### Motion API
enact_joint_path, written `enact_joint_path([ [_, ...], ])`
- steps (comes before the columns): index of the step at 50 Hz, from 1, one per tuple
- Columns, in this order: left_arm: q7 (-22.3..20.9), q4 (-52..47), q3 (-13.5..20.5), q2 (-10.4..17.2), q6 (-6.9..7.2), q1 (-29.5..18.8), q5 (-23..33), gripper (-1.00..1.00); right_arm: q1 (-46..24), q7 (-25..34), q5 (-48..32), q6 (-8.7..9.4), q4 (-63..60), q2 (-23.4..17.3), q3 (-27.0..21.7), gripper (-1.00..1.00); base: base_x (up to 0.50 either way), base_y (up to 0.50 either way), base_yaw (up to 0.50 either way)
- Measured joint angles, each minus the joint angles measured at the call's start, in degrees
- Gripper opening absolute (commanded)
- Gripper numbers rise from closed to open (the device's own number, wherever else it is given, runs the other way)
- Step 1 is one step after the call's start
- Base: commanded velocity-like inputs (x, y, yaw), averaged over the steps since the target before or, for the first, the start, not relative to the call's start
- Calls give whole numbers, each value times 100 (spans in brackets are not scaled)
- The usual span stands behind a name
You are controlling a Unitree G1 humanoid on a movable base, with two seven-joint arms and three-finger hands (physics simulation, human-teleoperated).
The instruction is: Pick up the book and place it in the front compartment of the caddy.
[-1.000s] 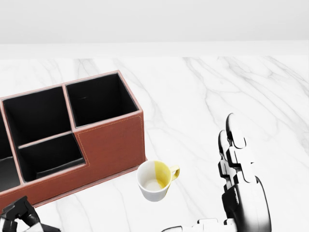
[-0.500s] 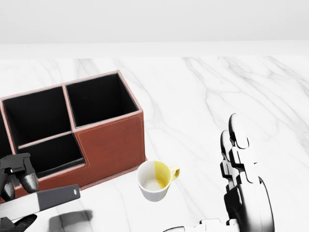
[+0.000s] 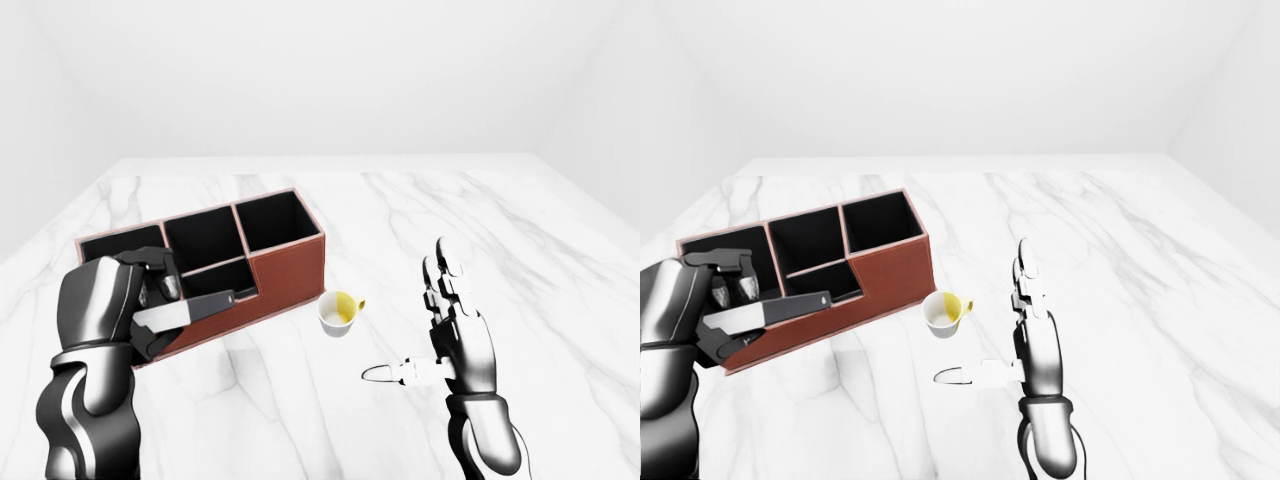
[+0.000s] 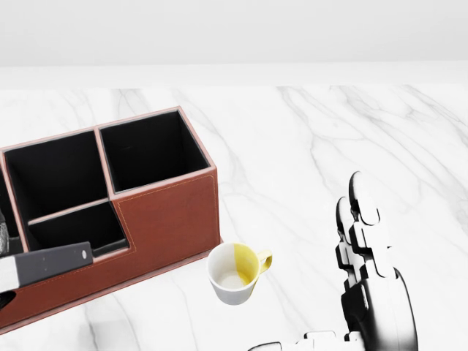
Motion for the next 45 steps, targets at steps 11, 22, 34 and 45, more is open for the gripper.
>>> enact_joint_path([
  [11, -131, -64, -167, 176, 0, -565, 395, -100, -3, -4, -2, 7, -3, 0, -3, 100, 0, 0, 0],
  [22, -97, 587, -522, 406, 0, -1421, 987, -100, -11, 12, 17, -1, 10, 5, -38, 100, 0, 0, 0],
  [34, 108, 1393, -788, 557, 0, -2112, 1456, -100, -25, 32, 28, -5, 31, 14, -71, 100, 0, 0, 0],
  [45, 341, 1974, -935, 619, 0, -2497, 1685, -100, -49, 33, 19, 10, 46, 22, -81, 100, 0, 0, 0],
])
